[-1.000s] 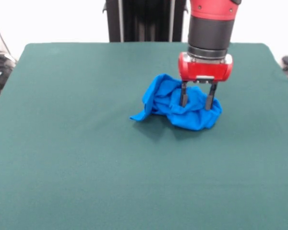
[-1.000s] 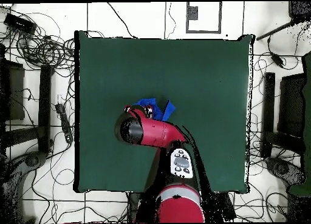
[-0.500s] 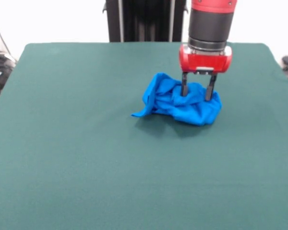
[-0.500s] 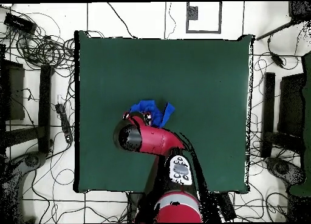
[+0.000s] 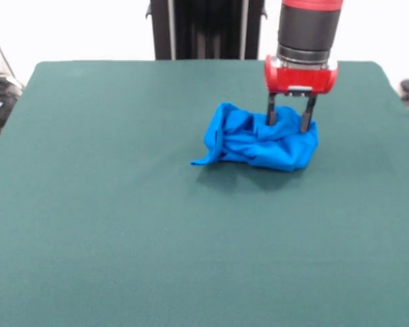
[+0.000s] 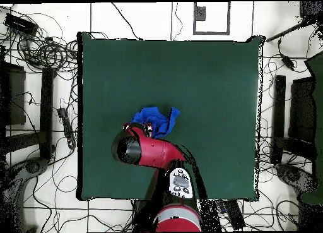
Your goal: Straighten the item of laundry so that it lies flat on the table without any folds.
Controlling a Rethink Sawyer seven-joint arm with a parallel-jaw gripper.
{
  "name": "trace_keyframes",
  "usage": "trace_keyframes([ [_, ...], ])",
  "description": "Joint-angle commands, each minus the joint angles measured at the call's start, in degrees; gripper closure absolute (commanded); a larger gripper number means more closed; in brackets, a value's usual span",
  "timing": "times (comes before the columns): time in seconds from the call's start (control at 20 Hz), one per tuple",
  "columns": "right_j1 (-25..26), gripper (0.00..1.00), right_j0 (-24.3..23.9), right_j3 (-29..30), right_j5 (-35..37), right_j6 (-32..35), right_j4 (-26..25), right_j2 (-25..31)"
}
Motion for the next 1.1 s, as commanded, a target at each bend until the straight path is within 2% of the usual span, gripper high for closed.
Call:
trace_keyframes([
  [0.05, 2.3, 0.0, 2.2, 5.0, -2.3, 18.0, 4.7, 5.6],
  [0.55, 2.1, 0.0, 5.3, 5.5, -2.3, 18.9, 8.0, 4.1],
  [0.7, 1.7, 0.0, 5.1, 7.0, -2.8, 19.9, 8.9, 5.2],
  [1.1, -1.5, 0.0, 9.6, 13.2, -3.9, 25.2, 12.8, 5.1],
])
